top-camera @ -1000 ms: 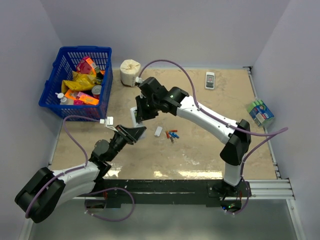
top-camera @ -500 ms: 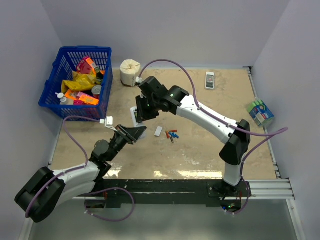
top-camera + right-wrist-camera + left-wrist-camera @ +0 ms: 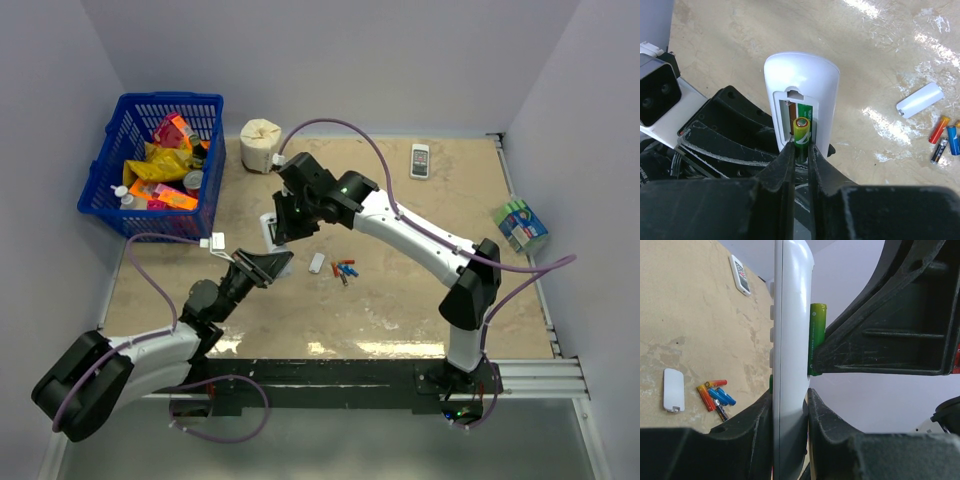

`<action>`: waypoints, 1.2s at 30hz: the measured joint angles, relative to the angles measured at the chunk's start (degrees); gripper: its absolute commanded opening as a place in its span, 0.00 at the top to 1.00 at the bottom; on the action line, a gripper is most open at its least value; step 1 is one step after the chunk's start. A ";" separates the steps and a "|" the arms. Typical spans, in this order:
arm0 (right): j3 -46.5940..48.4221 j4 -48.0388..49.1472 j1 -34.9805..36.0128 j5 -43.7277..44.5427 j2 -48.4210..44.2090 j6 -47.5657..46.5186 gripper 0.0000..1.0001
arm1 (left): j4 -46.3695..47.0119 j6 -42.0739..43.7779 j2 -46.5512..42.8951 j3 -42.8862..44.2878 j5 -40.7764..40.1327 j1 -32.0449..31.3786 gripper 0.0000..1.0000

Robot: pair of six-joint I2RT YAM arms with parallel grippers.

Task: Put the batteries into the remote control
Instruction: Load the battery into the remote control.

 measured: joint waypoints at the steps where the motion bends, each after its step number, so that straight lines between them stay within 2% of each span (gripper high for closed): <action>1: 0.04 -0.07 0.00 0.00 0.00 -0.02 0.93 | 0.17 -0.17 0.15 0.00 0.00 0.00 1.00; 14: 5.46 -3.98 0.00 -0.37 2.16 -1.49 0.91 | 1.60 -0.13 0.55 0.00 0.02 -0.07 1.00; 36: 9.27 -7.76 0.00 -2.01 5.29 -2.56 0.78 | 1.81 -0.13 1.95 0.00 0.02 -0.11 1.00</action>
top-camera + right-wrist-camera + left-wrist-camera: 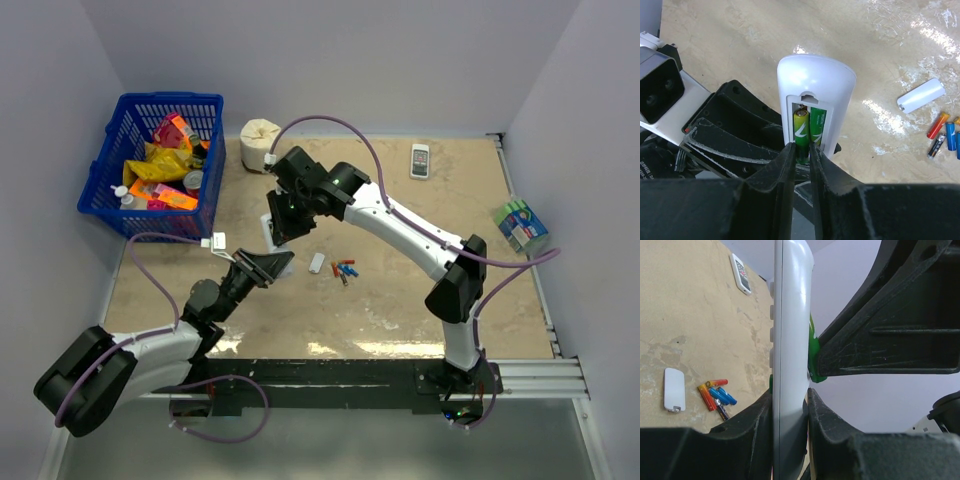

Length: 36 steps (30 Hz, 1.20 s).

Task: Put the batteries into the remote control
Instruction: Load the battery into the remote control.

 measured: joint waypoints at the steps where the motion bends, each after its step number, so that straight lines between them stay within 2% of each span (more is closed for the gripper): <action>1: 0.00 0.00 0.00 -0.02 0.00 0.00 0.77 | 0.02 0.00 0.02 0.00 0.00 0.00 1.00; 15: 0.00 0.11 0.00 -0.79 0.09 0.04 0.76 | 0.04 -0.57 0.15 0.00 0.00 0.00 1.00; 26: 0.00 1.38 0.02 -0.17 0.09 0.70 0.65 | 0.24 -2.86 0.44 0.00 -0.04 0.00 1.00; 36: 0.00 2.75 0.04 1.18 0.04 1.16 0.60 | 0.33 -6.01 0.55 0.00 -0.48 0.02 1.00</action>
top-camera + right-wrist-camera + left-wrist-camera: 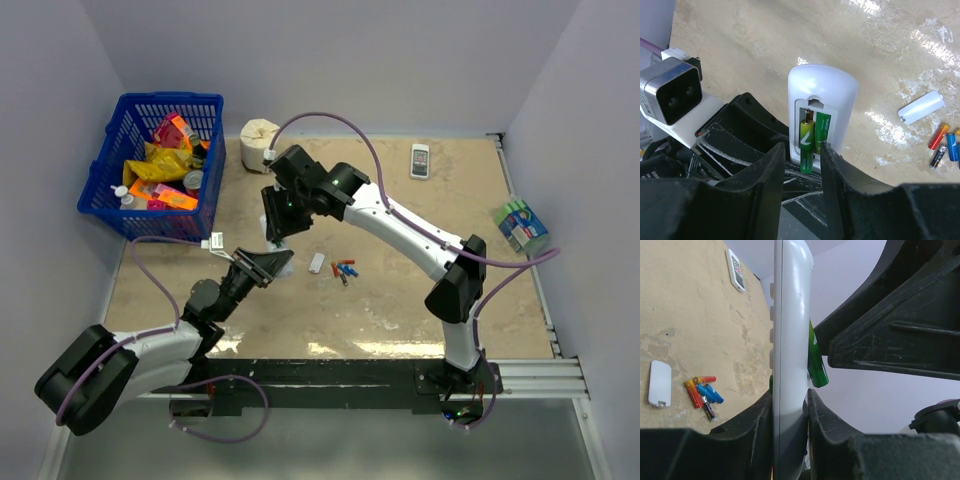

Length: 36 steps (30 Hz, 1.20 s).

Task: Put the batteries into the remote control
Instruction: Load the battery into the remote control.

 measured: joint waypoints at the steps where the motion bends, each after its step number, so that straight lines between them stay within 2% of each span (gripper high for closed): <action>1: 0.00 0.11 0.02 0.31 -0.02 0.00 0.58 | 0.04 -0.09 0.00 0.00 0.00 0.00 1.00; 9: -0.04 3.87 0.00 2.34 -1.79 -0.74 0.48 | 1.33 -1.29 0.42 0.00 0.04 -0.02 1.00; 14: -3.63 8.76 0.00 2.27 -7.48 -4.98 0.44 | 2.38 -1.70 0.68 0.00 0.07 -0.02 1.00; 18: -9.35 13.35 0.00 1.77 -14.05 -12.70 0.44 | 3.32 -2.27 0.96 0.00 0.13 -0.02 1.00; 29: -36.61 28.17 -0.02 -4.92 -30.67 -42.49 0.42 | 3.32 -2.54 0.48 0.00 1.14 -0.02 1.00; 33: -38.66 30.95 -0.02 -6.10 -31.30 -48.68 0.44 | 3.08 -2.54 -0.31 0.00 1.46 -0.02 1.00; 36: -38.66 32.46 -0.02 -7.48 -31.01 -51.95 0.49 | 2.99 -2.54 -0.42 0.00 2.03 -0.02 1.00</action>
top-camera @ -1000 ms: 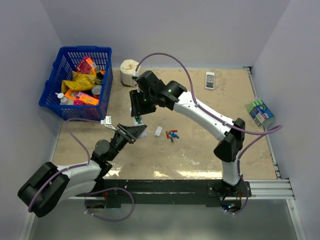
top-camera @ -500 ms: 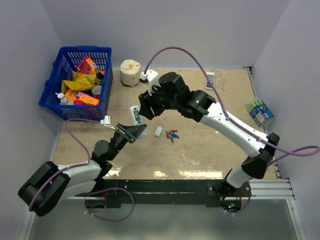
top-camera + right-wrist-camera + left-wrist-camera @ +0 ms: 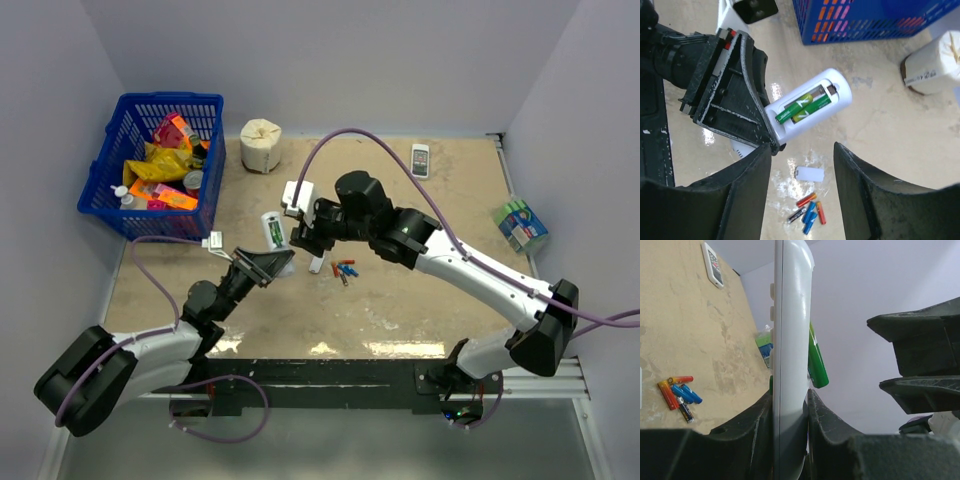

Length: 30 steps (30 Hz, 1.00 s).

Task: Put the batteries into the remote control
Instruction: Load the battery into the remote control.

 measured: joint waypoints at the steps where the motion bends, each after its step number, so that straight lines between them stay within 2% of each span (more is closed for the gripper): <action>1: 0.00 0.44 0.00 -0.96 0.00 -1.09 0.50 | -0.11 0.00 0.00 0.00 0.17 0.00 1.00; 9: -0.04 2.16 0.00 -8.13 0.02 -9.60 0.50 | -0.72 -0.02 -0.04 0.02 2.54 0.00 1.00; 15: 0.17 -0.52 0.00 -11.74 1.07 -16.20 0.51 | -1.11 -0.04 -0.68 0.04 3.41 0.00 1.00; 22: 0.20 -2.51 -0.02 -13.00 4.26 -19.34 0.58 | -1.46 -0.02 -0.94 1.20 4.55 0.00 1.00; 30: 0.20 -2.45 -0.02 -13.00 4.48 -20.15 0.62 | -1.46 0.00 -0.94 1.79 5.27 0.00 1.00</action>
